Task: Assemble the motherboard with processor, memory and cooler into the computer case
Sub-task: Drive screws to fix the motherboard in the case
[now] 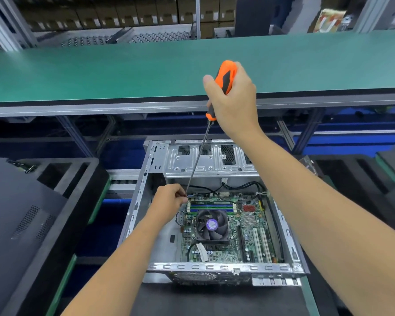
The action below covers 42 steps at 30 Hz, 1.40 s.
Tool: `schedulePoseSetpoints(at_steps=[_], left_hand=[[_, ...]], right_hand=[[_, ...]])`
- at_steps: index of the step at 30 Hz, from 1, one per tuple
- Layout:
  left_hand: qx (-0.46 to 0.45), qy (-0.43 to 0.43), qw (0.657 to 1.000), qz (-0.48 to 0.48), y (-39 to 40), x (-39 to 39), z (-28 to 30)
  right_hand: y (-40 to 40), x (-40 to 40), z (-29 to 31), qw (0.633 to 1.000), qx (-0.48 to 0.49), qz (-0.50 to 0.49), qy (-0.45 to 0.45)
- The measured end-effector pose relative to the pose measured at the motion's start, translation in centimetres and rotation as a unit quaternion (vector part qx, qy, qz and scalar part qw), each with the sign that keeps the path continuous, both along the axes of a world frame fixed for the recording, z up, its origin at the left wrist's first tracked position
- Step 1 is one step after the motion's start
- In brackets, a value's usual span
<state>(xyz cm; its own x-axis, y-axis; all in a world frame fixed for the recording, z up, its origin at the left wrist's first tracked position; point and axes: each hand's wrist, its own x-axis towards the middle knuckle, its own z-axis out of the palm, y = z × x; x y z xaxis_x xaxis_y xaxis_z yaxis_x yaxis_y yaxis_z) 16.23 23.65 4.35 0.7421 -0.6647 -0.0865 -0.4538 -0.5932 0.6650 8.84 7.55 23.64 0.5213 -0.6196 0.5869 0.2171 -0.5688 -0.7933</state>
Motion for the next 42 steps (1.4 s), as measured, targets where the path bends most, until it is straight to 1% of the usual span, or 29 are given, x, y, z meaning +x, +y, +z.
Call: schedulePoseSetpoints(at_steps=[4, 11, 18, 24, 29, 31, 34, 38, 40, 42], left_hand=[[-0.006, -0.006, 1.000, 0.002, -0.1, 0.1, -0.2], [0.007, -0.018, 1.000, 0.022, 0.0, 0.5, -0.5], [0.010, -0.010, 1.000, 0.006, -0.1, 0.3, -0.6], [0.001, -0.032, 0.999, 0.023, 0.0, 0.3, -0.5], [0.038, -0.078, 0.996, -0.026, -0.2, -0.1, 0.3], [0.023, -0.102, 0.993, -0.051, -0.2, -0.4, 0.7], [-0.022, -0.134, 0.988, -0.074, -0.4, -0.3, 1.7], [-0.068, -0.175, 0.981, -0.042, -1.6, 0.7, 3.9], [-0.072, -0.185, 0.980, -0.034, -2.4, 1.4, 5.0], [-0.056, -0.184, 0.981, -0.033, -3.1, 2.1, 5.5]], right_hand=[[-0.1, 0.3, 0.1, 1.000, 0.015, 0.014, -0.010], [-0.2, 0.5, 0.3, 1.000, 0.008, 0.014, -0.008], [0.0, 0.2, 0.0, 1.000, 0.011, 0.006, 0.004], [-0.1, 0.1, 0.3, 0.999, 0.022, 0.043, 0.010], [-0.1, 0.0, 0.7, 0.997, 0.007, 0.071, 0.037], [-0.2, -0.1, 1.5, 0.996, 0.009, 0.076, 0.035], [-0.7, 0.0, 3.5, 0.998, 0.000, 0.064, 0.007], [-1.3, 0.9, 6.8, 0.997, -0.040, 0.061, -0.035], [-1.3, 1.4, 7.8, 0.995, -0.059, 0.072, -0.039], [-0.9, 2.1, 8.1, 0.994, -0.073, 0.083, -0.024]])
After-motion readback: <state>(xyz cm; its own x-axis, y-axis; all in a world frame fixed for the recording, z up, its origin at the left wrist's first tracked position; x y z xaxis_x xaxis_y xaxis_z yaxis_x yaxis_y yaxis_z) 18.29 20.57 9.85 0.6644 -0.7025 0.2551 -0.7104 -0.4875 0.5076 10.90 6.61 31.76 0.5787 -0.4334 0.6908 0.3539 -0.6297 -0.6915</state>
